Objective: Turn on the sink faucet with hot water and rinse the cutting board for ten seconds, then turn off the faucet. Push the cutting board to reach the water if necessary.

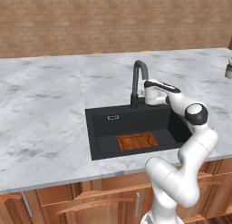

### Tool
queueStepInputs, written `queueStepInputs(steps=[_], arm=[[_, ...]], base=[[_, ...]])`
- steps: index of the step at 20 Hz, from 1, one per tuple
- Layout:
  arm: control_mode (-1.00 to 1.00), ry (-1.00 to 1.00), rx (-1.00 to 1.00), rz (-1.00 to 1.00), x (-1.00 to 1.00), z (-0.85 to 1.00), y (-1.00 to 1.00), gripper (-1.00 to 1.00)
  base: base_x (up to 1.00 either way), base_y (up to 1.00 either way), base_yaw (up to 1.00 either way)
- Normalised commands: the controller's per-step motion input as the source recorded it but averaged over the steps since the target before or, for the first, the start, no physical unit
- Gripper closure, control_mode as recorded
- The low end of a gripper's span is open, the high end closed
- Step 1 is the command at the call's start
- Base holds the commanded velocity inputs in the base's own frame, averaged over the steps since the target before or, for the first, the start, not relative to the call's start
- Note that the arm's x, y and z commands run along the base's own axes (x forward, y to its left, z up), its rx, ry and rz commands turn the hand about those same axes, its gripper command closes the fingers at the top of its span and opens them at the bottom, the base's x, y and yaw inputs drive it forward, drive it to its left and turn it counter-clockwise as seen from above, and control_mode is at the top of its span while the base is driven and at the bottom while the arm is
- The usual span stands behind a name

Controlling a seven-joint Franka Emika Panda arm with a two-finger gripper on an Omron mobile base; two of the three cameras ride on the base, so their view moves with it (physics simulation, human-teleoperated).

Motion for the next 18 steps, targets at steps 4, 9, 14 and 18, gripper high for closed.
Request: queueStepInputs(steps=[4,9,14,18], arm=[[-1.00,0.00,0.00,0.00,0.00,0.00,-0.09,-1.00],[-1.00,0.00,0.00,0.00,0.00,0.00,-0.09,-1.00],[-1.00,0.00,0.00,0.00,0.00,0.00,-0.10,-1.00],[-1.00,0.00,0.00,0.00,0.00,0.00,-0.14,-1.00]], base=[[0.00,0.00,0.00],[0.00,0.00,0.00],[0.00,0.00,0.00],[0.00,0.00,0.00]])
